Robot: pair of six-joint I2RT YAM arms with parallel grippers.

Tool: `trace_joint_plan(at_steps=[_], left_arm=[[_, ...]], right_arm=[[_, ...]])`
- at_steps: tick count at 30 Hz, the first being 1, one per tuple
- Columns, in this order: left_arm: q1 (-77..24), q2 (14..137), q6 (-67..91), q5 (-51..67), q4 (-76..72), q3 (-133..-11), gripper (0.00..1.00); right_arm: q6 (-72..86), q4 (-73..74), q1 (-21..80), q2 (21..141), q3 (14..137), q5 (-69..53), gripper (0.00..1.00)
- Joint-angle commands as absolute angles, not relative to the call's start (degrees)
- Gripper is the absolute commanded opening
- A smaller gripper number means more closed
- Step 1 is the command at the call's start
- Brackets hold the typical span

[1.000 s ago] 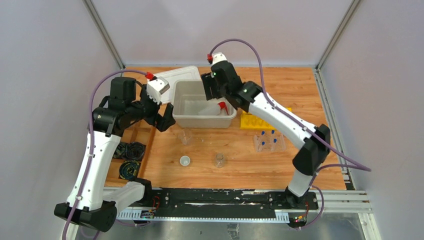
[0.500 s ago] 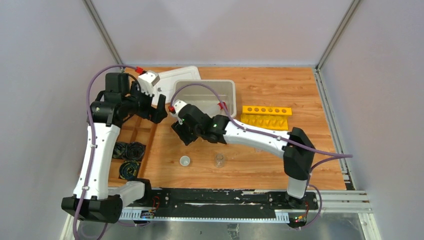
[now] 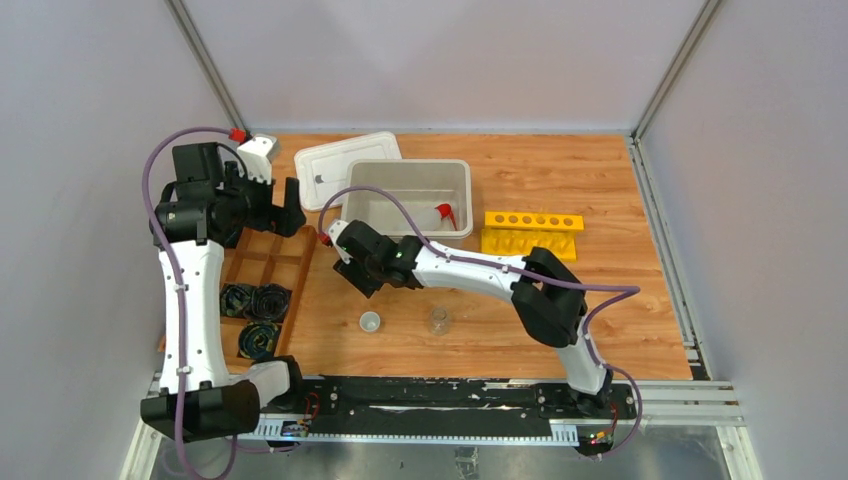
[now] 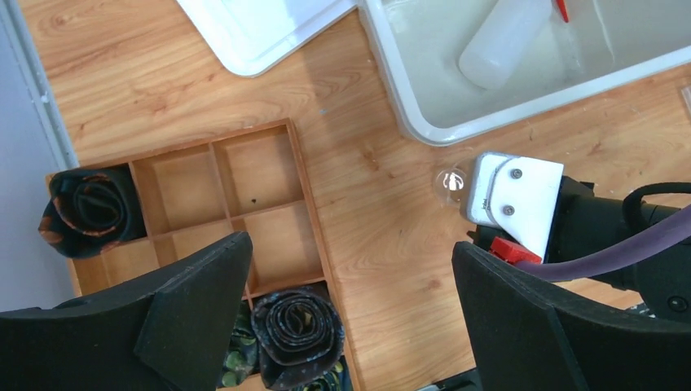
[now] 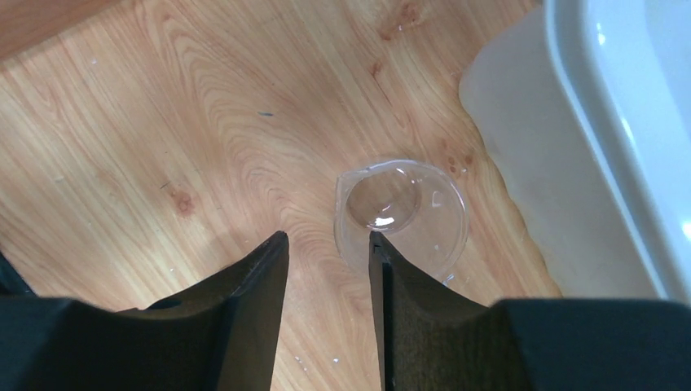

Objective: Organize the chemistry lab equipment

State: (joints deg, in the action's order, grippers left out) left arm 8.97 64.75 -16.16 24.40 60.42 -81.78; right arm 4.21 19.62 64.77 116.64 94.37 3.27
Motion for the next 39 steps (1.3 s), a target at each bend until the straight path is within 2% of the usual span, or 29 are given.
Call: trace_joint_plan(at_steps=[1,9,14,22,28,32,39], left_arm=[[11.43,65.8,-19.15,27.41,62.5,-83.77,1.0],[11.69,65.74,-19.86,29.55,62.66,-82.8,1.0],[11.78,65.26,-20.94,31.59,62.84,-82.52,1.0],[11.78,64.96,-23.55,33.33,62.84,-80.53,0.98],[11.73,64.13,-28.28,38.51,64.75,-78.44,0.97],[10.56,63.29,-31.34,40.8,65.84,-75.93,0.95],[0.69,60.99,-36.97,33.98,66.06,-68.04,0.95]], right_arm=[[0.86,21.18,65.11,119.06,97.44,5.3,0.43],[0.27,22.77,64.49,121.41,98.59,6.5,0.28],[-1.78,25.87,64.2,119.66,100.98,6.06,0.01],[-2.29,31.5,64.08,106.59,106.67,1.85,0.0],[-0.77,34.68,59.61,100.87,109.48,4.62,0.0],[3.97,39.96,52.42,103.34,112.82,6.46,0.0],[8.15,44.05,44.61,110.16,114.49,8.5,0.0]])
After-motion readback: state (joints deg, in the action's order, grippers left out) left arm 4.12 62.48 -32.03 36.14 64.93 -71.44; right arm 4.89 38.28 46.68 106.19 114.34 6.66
